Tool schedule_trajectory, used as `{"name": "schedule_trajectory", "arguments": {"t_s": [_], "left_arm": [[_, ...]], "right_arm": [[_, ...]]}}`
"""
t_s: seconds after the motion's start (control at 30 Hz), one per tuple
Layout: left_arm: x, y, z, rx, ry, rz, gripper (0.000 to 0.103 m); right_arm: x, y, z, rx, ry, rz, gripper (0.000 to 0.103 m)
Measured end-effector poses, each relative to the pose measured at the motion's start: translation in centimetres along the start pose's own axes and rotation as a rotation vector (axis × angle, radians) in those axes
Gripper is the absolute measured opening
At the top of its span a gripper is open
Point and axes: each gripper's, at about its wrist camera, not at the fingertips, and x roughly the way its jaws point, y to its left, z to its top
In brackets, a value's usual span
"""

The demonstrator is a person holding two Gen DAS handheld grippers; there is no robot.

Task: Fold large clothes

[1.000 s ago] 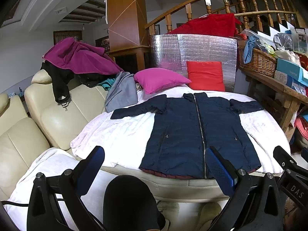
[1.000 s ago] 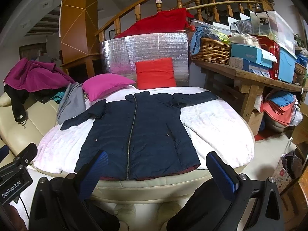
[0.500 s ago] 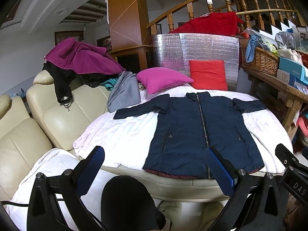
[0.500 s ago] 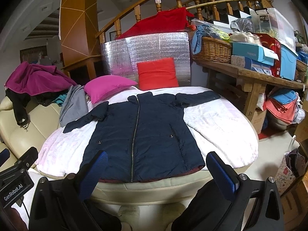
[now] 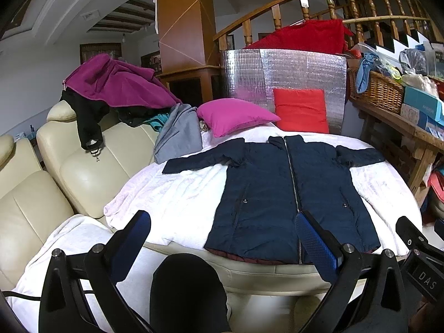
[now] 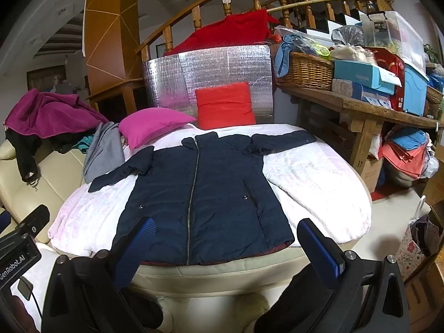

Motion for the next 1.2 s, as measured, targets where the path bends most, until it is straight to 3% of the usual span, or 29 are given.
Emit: {"name": "schedule_trajectory", "arguments": {"t_s": [0.43,1.2], "left_arm": [[3.9,-0.1,1.4,-0.007,0.043,0.042,0.103],[14.2,-1.6,4.8,-0.007,0.128,0.107,0.103]], "right_arm": [[4.0,-0.2,2.1,-0.015,0.024,-0.023,0.103],[15.8,0.6,7.2,0.001,0.074,-0.016,0.103]]}}
